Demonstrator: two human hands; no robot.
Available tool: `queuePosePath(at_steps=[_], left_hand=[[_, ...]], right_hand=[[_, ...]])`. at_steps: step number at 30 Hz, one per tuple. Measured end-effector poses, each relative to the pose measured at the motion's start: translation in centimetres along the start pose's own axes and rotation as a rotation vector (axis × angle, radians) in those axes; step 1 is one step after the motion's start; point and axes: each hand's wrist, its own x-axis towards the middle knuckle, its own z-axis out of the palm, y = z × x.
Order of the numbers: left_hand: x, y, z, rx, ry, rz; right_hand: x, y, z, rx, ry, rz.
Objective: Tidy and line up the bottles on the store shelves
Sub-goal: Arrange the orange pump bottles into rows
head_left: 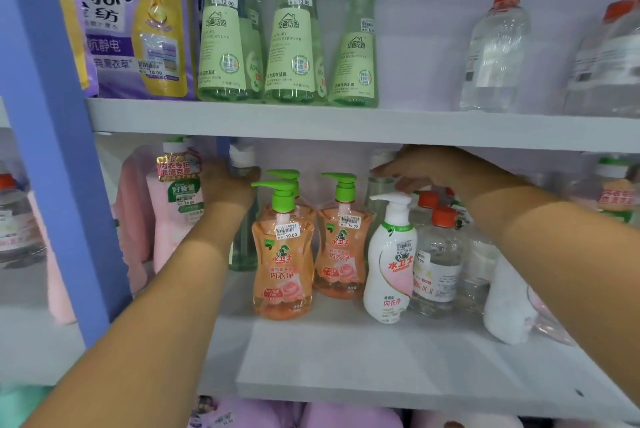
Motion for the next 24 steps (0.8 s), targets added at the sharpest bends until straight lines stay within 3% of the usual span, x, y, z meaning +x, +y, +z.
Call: queuePosePath(at_steps=[4, 8, 11, 19, 24], left_hand=[[-0.2, -0.1, 0.7, 0.244, -0.09, -0.077], [0.8, -1.4, 1.0, 0.194, -0.167, -0.113], [4.8, -5.9, 2.8, 0.229, -0.175, -0.093], [-2.3, -2.5, -1.4, -0.182, -0.067, -0.084], [-4.4, -3.8, -3.4, -0.206, -0.021, -0.135]], right_hand=[[0.8, -0.7, 1.5, -0.002, 0.017, 0.03], [1.5, -0.2, 3.2, -0.028, 0.025, 0.052], [3.7, 1.3, 2.9, -0.032, 0.006, 0.008], [-2.5, 1.4, 0.5, -0.069, 0.062, -0.228], [-4.8, 2.4, -1.1, -0.182, 0.117, -0.297]])
